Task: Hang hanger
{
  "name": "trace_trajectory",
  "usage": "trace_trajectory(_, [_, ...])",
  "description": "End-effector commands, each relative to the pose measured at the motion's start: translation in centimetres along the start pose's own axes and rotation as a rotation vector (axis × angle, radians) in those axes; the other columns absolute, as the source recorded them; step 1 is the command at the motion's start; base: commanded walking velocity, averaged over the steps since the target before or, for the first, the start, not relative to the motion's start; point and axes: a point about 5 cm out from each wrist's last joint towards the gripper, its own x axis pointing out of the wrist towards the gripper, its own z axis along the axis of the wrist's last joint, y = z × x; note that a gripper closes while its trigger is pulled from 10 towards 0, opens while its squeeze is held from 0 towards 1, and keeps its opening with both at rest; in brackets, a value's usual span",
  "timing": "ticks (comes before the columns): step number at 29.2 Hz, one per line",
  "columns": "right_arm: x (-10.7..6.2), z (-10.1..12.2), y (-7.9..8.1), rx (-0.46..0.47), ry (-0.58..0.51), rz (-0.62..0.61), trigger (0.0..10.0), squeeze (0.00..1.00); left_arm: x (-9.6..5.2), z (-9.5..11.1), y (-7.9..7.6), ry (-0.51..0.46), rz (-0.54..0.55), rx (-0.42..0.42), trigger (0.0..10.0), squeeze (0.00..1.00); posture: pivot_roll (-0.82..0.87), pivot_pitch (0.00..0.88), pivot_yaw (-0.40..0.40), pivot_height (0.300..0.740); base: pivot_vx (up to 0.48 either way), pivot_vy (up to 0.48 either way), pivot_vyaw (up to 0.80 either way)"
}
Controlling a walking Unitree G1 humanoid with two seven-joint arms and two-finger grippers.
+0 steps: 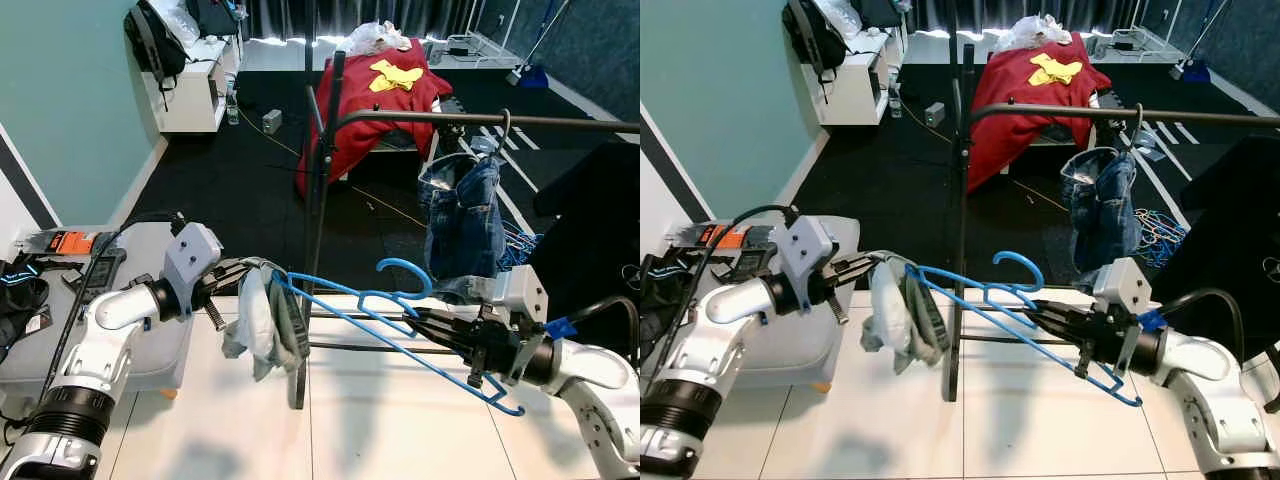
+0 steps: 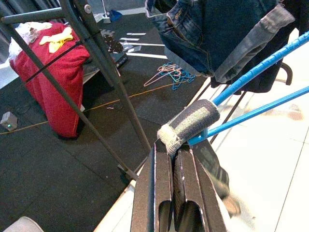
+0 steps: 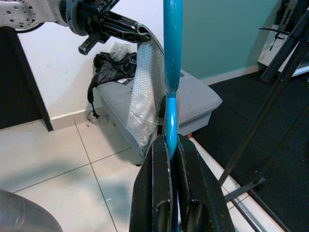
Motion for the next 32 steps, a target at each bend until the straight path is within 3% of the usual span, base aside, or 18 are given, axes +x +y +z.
trace_trajectory(1, [0.0,0.0,0.1,0.004,-0.001,0.011,10.0,0.00,0.1,-0.3,-0.3,0.010,-0.016,0.000,10.0,0.00,-0.06,0.061,0.026,0.740,0.000,0.000,0.00])
trace_trajectory(11, [0.2,-0.3,0.4,0.026,0.012,0.039,10.0,0.00,0.4,0.0,-0.5,-0.003,-0.024,-0.001,10.0,0.00,-0.06,0.056,0.027,0.740,0.000,0.000,0.00])
trace_trajectory(15, [0.0,-1.9,1.4,0.084,0.105,0.101,10.0,0.00,0.8,0.5,-0.9,-0.041,-0.047,-0.019,10.0,0.00,-0.06,0.055,0.026,0.740,0.000,0.000,0.00])
trace_trajectory(22, [-0.4,-2.6,2.3,0.127,0.152,0.151,10.0,0.00,1.0,0.5,-1.1,-0.042,-0.053,-0.018,10.0,0.00,-0.06,0.061,0.031,0.740,0.000,0.000,0.00])
trace_trajectory(32, [-0.6,-2.7,2.2,0.120,0.159,0.137,10.0,0.00,1.0,0.5,-1.0,-0.039,-0.054,-0.014,10.0,0.00,-0.06,0.064,0.031,0.740,0.000,0.000,0.00])
